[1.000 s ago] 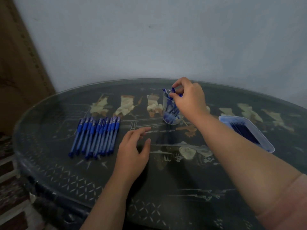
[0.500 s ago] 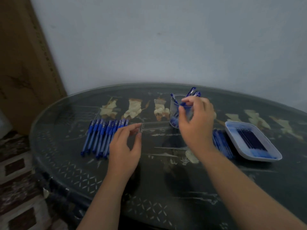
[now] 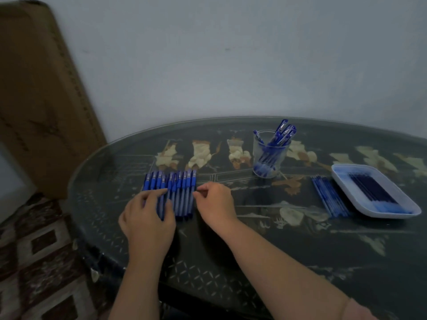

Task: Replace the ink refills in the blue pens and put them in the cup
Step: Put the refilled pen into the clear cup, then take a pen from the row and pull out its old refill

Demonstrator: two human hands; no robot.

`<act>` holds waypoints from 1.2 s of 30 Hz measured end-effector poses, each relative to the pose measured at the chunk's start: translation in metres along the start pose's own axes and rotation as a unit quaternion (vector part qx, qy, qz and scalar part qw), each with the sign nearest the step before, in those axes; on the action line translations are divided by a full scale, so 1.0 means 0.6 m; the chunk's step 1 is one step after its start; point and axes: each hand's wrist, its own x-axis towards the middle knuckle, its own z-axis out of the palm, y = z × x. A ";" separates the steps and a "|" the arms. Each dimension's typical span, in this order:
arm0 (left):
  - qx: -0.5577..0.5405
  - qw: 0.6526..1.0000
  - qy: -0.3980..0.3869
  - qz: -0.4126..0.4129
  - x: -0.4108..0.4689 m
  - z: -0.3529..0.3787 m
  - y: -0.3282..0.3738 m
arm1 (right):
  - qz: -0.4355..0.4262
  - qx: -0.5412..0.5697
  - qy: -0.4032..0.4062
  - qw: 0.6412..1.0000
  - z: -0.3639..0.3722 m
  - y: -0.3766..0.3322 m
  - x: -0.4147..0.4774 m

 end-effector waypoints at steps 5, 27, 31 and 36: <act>0.039 0.998 -0.047 0.004 0.004 0.005 -0.009 | 0.060 -0.069 0.002 0.996 0.028 -0.024 0.018; 0.065 0.995 -0.076 0.010 0.003 0.007 -0.011 | 0.152 -0.094 -0.020 0.984 0.030 -0.055 0.037; 0.076 0.994 -0.083 0.006 0.002 0.004 -0.008 | 0.143 -0.118 -0.028 0.982 0.029 -0.051 0.045; 0.073 0.994 -0.085 -0.001 0.003 0.003 -0.006 | 0.161 -0.088 -0.027 0.983 0.015 -0.045 0.052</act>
